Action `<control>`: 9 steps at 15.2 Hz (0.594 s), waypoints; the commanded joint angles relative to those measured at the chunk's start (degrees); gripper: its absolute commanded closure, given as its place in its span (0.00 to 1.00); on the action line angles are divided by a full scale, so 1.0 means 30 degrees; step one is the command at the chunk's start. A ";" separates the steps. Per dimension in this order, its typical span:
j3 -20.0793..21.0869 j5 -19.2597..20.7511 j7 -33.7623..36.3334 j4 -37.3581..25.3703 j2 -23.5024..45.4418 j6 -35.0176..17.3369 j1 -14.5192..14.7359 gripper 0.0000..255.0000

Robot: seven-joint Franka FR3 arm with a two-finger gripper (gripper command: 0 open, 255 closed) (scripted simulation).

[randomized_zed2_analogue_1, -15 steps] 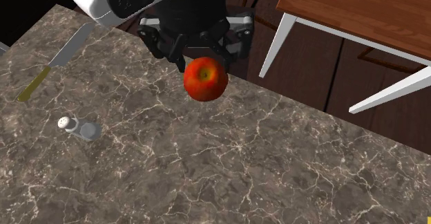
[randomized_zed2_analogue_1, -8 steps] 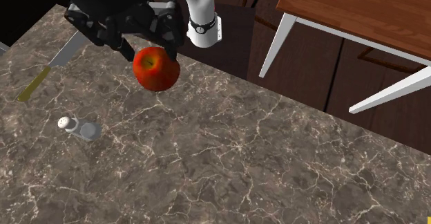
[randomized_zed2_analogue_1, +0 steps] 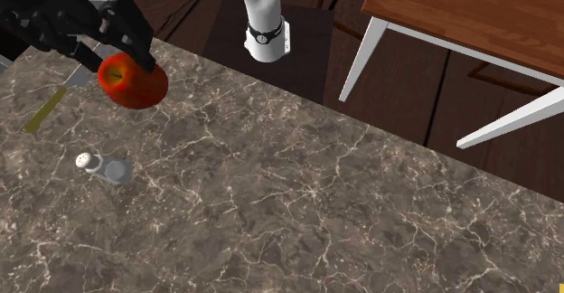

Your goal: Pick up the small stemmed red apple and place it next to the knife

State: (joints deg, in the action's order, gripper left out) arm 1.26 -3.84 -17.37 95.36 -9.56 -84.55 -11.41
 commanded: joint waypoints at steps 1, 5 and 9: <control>-0.0559 0.0112 -0.0987 -0.0356 0.0340 0.0071 -0.0390 1.00; -0.1719 0.0265 -0.3000 -0.1644 0.1451 0.0366 -0.1248 1.00; -0.1701 0.0291 -0.3037 -0.0178 0.1095 -0.0745 -0.1246 1.00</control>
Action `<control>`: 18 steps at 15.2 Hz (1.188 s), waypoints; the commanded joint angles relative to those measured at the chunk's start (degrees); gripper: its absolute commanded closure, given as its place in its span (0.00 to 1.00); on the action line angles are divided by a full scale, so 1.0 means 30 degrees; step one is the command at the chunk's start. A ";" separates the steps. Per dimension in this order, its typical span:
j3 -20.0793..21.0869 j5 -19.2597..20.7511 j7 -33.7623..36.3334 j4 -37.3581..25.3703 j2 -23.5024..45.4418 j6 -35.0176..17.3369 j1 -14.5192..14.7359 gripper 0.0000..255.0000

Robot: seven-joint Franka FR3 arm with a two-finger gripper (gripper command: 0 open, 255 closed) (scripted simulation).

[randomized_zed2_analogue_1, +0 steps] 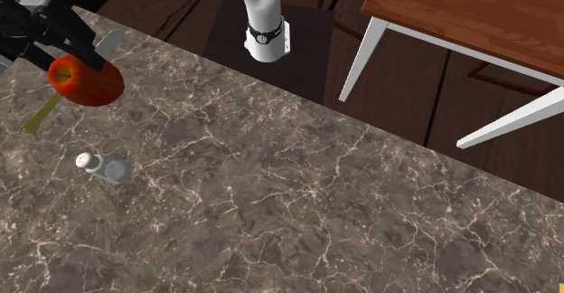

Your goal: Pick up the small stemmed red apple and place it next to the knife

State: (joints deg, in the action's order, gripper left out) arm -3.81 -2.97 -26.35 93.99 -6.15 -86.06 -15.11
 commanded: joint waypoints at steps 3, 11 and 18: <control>-0.0003 0.0018 -0.0072 0.1303 -0.0256 -0.1055 -0.0007 1.00; 0.0013 0.0034 -0.0157 0.3768 -0.0611 -0.3165 -0.0006 1.00; 0.0018 0.0025 -0.0242 0.5652 -0.0690 -0.4968 -0.0006 1.00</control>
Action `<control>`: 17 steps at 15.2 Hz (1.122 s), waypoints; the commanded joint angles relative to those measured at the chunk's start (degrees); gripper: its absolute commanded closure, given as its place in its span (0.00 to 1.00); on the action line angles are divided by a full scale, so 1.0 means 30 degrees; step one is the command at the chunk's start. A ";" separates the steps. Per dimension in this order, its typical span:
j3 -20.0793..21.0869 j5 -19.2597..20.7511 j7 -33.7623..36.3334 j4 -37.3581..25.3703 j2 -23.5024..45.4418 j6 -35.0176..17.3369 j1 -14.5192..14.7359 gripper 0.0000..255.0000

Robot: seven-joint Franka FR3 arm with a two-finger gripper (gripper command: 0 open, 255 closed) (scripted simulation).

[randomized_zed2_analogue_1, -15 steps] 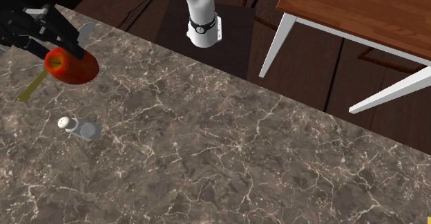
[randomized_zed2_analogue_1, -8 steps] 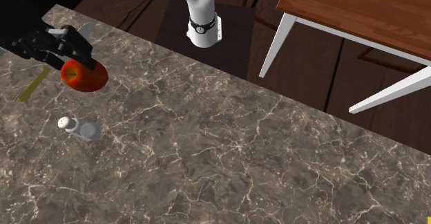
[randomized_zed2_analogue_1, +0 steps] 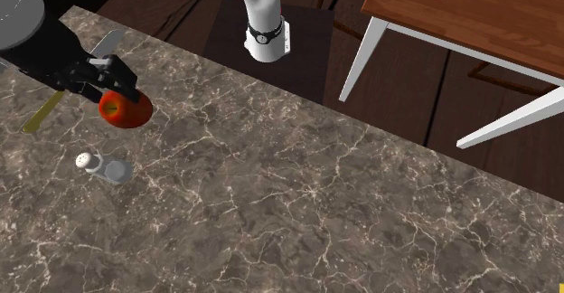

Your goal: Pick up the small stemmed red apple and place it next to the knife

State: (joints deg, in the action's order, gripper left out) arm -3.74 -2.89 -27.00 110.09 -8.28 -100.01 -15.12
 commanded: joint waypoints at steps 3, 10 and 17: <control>-0.0004 -0.0012 -0.0066 0.1025 0.0050 -0.1083 -0.0003 1.00; -0.0005 -0.0048 -0.0158 0.2465 0.0229 -0.2699 -0.0001 1.00; -0.0005 -0.0048 -0.0159 0.2460 0.0233 -0.2699 -0.0002 1.00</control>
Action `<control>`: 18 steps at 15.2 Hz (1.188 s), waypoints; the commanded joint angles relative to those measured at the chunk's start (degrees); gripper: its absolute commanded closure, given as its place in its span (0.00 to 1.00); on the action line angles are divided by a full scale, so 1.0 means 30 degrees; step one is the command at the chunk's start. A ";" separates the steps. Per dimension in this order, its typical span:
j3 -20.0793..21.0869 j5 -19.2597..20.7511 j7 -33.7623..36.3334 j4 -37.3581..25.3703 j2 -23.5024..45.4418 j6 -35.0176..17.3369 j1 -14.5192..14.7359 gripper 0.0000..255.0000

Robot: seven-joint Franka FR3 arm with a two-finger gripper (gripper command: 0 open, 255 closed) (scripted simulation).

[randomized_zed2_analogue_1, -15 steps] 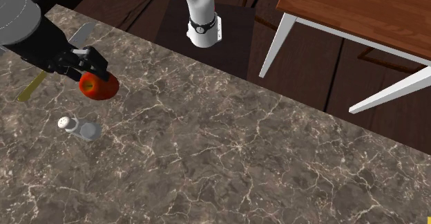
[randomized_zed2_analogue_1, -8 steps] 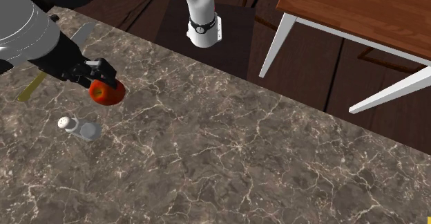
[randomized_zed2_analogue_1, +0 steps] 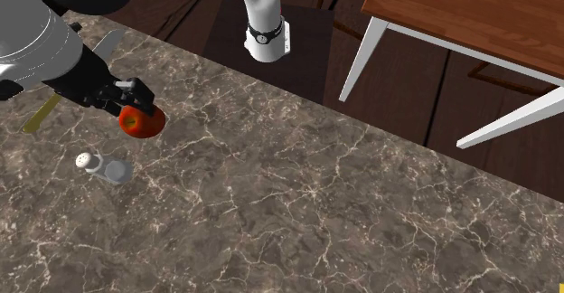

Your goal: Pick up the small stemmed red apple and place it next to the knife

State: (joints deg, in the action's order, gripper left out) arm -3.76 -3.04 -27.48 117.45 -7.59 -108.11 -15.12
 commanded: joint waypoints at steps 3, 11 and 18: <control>-0.0002 0.0001 -0.0002 0.0001 0.0008 0.0002 -0.0002 0.00; -0.0060 0.0054 0.0029 -0.2294 -0.0118 0.2425 -0.0048 0.00; -0.0060 0.0054 0.0029 -0.2294 -0.0118 0.2425 -0.0048 0.00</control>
